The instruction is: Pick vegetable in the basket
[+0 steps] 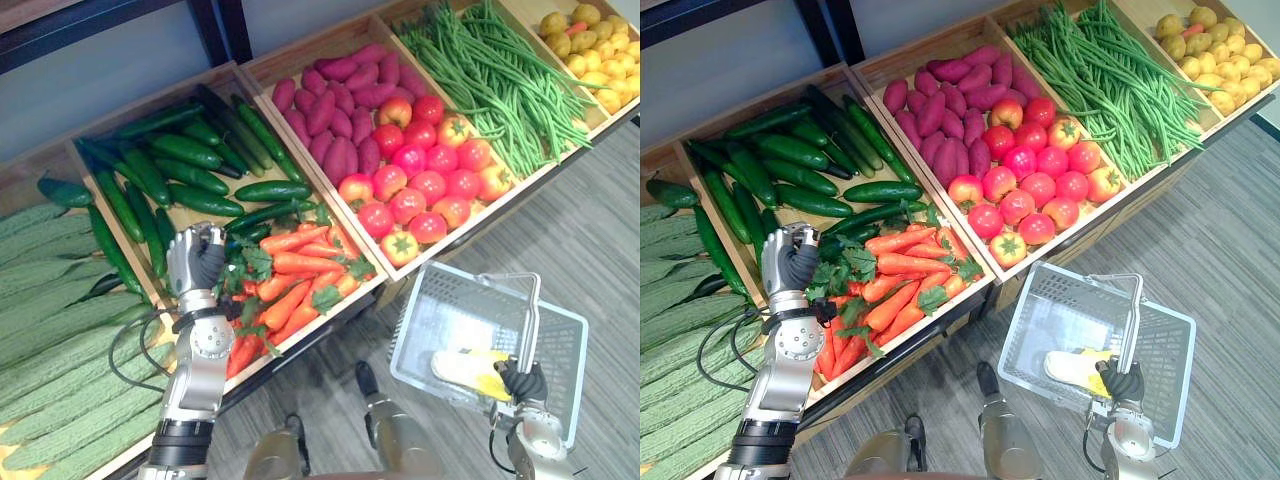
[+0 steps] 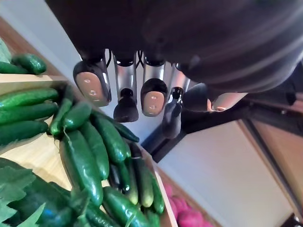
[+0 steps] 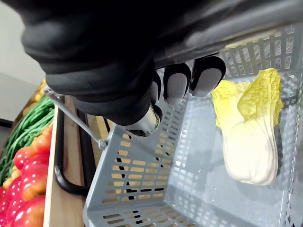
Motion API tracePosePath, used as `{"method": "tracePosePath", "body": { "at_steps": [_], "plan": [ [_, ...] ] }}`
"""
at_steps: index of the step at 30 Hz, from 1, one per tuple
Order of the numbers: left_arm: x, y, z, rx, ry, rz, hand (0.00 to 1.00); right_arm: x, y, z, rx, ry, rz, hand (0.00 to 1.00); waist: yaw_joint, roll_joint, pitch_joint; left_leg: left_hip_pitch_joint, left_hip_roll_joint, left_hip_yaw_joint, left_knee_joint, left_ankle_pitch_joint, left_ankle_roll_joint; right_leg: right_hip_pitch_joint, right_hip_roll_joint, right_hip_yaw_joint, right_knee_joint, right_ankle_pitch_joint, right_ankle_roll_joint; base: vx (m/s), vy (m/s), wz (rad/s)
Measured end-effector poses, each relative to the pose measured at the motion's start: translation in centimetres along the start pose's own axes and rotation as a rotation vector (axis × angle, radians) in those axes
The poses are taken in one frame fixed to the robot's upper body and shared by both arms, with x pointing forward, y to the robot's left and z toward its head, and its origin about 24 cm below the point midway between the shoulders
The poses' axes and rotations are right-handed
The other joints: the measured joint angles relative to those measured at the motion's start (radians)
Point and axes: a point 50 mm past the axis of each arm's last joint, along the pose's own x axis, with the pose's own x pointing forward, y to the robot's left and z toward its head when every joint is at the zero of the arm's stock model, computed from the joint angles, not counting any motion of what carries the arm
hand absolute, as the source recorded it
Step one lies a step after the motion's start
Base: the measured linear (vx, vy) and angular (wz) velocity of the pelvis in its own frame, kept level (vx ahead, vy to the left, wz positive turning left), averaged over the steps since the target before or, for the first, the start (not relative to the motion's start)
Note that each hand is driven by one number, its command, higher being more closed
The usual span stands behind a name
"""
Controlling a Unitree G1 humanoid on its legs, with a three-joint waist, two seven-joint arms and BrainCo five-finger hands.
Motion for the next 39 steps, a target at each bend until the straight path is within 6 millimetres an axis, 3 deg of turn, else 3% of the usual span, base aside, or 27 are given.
{"method": "tracePosePath", "body": {
  "at_steps": [2,3,18,27,34,39],
  "plan": [
    [-0.5,0.0,-0.1,-0.023,0.016,0.0,1.0,-0.1,-0.1,-0.2,-0.003,0.01,-0.003,1.0,0.005,0.007,-0.014,-0.002,0.001,0.0,0.002,0.0,0.0,0.001,0.0,0.0,-0.005,0.003,0.0,0.0,0.0,0.0],
    [-0.8,0.0,-0.3,-0.03,0.029,-0.003,0.0,-0.2,-0.2,-0.4,-0.005,0.019,-0.004,1.0,0.005,0.012,-0.027,-0.002,0.002,0.0,0.002,0.0,0.0,0.005,0.0,-0.001,-0.013,0.009,0.0,0.0,0.0,0.0],
    [-2.5,-1.7,0.2,-0.026,0.024,-0.129,0.0,-0.8,0.4,-1.3,0.017,0.061,0.0,1.0,0.02,0.034,-0.094,-0.005,0.014,0.008,0.018,-0.001,-0.001,0.037,0.0,0.003,-0.086,0.054,-0.001,-0.01,0.0,-0.01],
    [-2.9,-2.6,0.6,0.081,-0.044,-0.203,0.0,-0.9,0.3,-1.4,0.016,0.064,-0.015,1.0,0.03,0.035,-0.112,-0.012,0.013,0.008,0.033,-0.003,-0.002,0.039,-0.002,0.003,-0.089,0.058,0.002,0.0,0.0,0.0],
    [-3.6,-4.5,-0.4,0.199,-0.079,-0.356,0.0,-0.9,0.5,-1.5,0.012,0.067,-0.008,1.0,0.028,0.035,-0.119,-0.022,0.015,0.015,0.032,-0.005,-0.006,0.039,-0.003,0.008,-0.117,0.075,-0.007,0.0,0.003,-0.03],
    [-2.7,-5.7,-0.5,0.292,-0.153,-0.432,0.0,-0.9,0.9,-1.4,0.002,0.062,0.016,1.0,0.025,0.029,-0.116,-0.028,0.014,0.02,0.024,-0.005,-0.006,0.026,-0.002,0.013,-0.118,0.076,-0.008,0.0,0.004,-0.03]
  ]
}}
